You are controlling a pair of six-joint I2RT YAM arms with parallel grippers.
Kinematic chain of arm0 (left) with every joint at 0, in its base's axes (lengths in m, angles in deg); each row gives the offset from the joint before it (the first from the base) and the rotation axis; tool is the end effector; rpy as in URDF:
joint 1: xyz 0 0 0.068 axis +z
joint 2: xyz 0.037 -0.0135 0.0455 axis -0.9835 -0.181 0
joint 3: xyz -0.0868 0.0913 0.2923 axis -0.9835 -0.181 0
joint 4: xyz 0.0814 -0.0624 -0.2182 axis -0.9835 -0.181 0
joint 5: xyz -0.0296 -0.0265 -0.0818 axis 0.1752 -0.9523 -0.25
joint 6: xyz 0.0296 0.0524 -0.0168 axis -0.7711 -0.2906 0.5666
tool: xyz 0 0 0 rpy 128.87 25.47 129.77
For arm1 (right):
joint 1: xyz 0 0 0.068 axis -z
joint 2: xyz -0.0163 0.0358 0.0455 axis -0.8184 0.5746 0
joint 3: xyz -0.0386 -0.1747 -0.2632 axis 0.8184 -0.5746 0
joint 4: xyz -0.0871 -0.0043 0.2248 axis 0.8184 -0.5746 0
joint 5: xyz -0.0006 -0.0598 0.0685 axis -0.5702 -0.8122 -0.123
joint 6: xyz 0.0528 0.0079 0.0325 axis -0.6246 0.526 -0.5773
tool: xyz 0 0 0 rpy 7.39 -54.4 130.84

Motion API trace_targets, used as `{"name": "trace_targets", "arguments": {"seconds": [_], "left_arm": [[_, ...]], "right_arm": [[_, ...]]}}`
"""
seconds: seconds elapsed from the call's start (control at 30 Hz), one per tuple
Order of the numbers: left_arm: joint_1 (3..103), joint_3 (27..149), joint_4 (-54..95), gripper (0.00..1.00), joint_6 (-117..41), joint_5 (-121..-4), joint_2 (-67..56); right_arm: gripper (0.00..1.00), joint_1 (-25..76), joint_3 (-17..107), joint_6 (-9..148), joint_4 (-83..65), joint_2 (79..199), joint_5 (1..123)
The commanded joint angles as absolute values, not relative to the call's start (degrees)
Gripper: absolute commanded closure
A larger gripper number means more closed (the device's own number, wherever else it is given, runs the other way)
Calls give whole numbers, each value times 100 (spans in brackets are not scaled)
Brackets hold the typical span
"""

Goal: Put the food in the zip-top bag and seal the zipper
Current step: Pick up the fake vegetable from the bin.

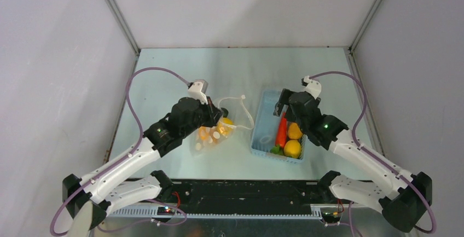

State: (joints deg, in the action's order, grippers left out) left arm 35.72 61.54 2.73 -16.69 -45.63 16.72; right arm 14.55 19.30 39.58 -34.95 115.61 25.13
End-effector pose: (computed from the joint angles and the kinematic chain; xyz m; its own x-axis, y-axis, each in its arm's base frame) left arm 0.1311 -0.1161 0.3449 -0.5572 -0.2000 -0.8059 0.3411 0.8298 -0.4417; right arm 0.1513 0.0982 0.3398 -0.4968 0.2584 -0.8285 0.0484 0.9614 0.2708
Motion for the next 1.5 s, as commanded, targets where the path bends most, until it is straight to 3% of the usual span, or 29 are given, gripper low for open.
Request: {"name": "trace_targets", "arguments": {"seconds": [0.0, 0.1, 0.57, 1.1, 1.47], "left_arm": [[3599, 6160, 398, 100, -1842, -4634, 1622], [3598, 6171, 379, 100, -1861, -4657, 1603], [3601, 6139, 404, 100, -1879, -4694, 1606], [3604, 6112, 398, 100, -1936, -4681, 1687], [3605, 6079, 392, 100, -1950, -4641, 1757]], "right_arm": [[5, 1600, 1946, 3777, -3962, 11738, 3059], [7, 1604, 2035, 3819, -4130, 12047, 3153], [36, 1796, 2814, 3951, -4495, 14094, 3438], [39, 2062, 3009, 3745, -4498, 15123, 3359], [51, 2139, 2982, 3572, -4395, 15439, 3608]]}}
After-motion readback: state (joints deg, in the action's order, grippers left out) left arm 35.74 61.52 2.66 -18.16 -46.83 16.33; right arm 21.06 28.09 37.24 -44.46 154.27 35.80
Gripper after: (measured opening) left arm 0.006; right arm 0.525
